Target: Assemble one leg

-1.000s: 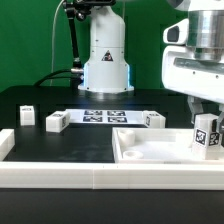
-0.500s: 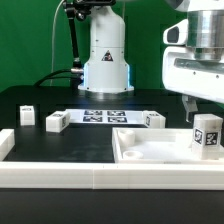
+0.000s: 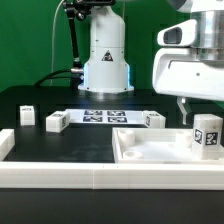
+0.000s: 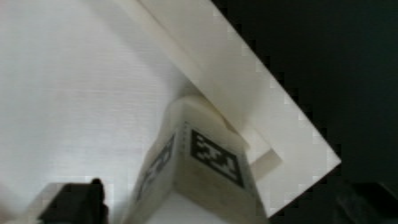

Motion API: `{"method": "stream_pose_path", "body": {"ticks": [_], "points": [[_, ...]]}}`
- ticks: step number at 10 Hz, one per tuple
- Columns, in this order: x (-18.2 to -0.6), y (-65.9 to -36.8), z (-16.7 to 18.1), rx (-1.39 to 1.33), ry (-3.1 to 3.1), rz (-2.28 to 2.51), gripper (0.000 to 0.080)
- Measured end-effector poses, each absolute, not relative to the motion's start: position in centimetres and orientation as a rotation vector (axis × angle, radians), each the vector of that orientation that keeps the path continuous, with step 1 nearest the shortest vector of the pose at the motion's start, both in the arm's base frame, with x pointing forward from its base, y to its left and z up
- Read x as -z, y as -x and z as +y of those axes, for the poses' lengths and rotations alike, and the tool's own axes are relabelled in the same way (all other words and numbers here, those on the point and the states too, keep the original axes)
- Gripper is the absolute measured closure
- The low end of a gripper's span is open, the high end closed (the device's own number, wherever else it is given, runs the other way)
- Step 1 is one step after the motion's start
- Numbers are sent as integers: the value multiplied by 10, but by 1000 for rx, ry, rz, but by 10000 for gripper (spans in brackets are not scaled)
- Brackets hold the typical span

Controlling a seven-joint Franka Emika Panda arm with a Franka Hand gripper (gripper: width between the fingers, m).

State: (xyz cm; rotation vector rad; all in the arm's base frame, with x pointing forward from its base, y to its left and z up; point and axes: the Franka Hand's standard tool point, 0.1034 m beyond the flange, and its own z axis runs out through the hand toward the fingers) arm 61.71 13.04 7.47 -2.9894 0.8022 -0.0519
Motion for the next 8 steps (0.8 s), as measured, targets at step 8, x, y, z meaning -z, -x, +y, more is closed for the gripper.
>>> {"method": "stream_pose_path", "body": {"ticks": [8], "points": [[-77,-620,126,78,3117,-69,151]]}}
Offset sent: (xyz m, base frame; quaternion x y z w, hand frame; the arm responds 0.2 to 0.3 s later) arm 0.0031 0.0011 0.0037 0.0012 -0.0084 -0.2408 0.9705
